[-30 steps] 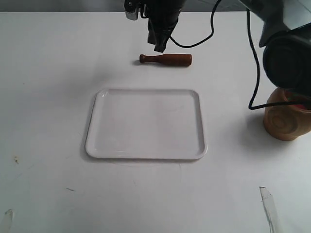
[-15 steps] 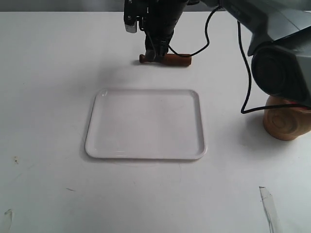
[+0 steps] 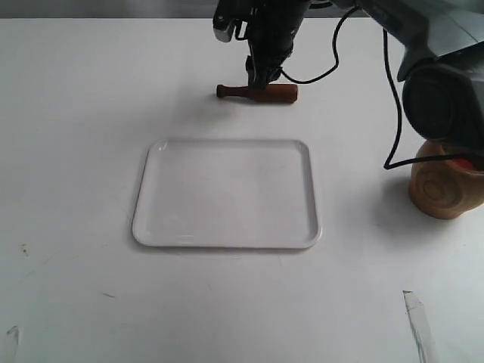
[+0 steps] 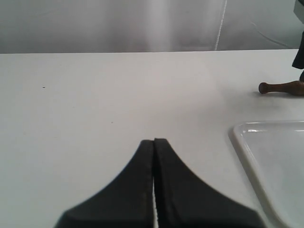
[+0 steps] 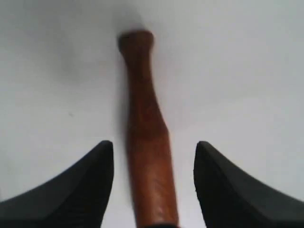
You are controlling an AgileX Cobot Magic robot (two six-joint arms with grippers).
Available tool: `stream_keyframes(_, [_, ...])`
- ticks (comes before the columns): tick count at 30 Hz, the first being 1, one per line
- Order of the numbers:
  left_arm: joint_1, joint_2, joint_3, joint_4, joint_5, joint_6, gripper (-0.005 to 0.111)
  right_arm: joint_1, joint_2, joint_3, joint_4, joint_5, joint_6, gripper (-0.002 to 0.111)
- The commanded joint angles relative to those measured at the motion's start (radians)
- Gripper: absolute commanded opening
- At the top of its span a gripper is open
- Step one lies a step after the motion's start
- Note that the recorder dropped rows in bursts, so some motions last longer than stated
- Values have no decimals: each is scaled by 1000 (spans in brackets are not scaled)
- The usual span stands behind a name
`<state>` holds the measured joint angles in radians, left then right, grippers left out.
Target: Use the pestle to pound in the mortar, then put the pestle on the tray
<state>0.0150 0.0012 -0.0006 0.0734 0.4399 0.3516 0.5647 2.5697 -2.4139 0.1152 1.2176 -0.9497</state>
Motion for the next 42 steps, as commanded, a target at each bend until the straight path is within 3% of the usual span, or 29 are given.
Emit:
stream_keyframes(1, [-8,-1,1,-7,-3,-8,0,-66,-6,5,60,3,-51,48])
stream_keyframes(3, [-8,-1,1,-7,-3,-8,0,-65,3,5,123,3,-106,48])
stream_keyframes(8, [-8,-1,1,-7,-3,-8,0,-4,33,5,65,-119,-142,48])
stream_keyframes(16, [-8,-1,1,-7,-3,-8,0,-1,112,5,71,-124,-189,48])
stream_keyframes(18, [-8,-1,1,-7,-3,-8,0,-1,122,5,52,-138,-185,39])
stream_keyframes(21, [-8,-1,1,-7,-3,-8,0,-1,125,5,25,-164,-185,6])
stream_keyframes(22, [-8,-1,1,-7,-3,-8,0,-1,122,5,14,-181,-176,0])
stream_keyframes(27, [-8,-1,1,-7,-3,-8,0,-33,43,5,-64,-349,61,0])
stream_keyframes(38, [-8,-1,1,-7,-3,-8,0,-227,-149,5,105,-182,194,0])
stream_keyframes(40, [-8,-1,1,-7,-3,-8,0,-249,-175,5,62,-159,234,0])
stream_keyframes(42, [-8,-1,1,-7,-3,-8,0,-254,-198,5,-139,-169,337,0])
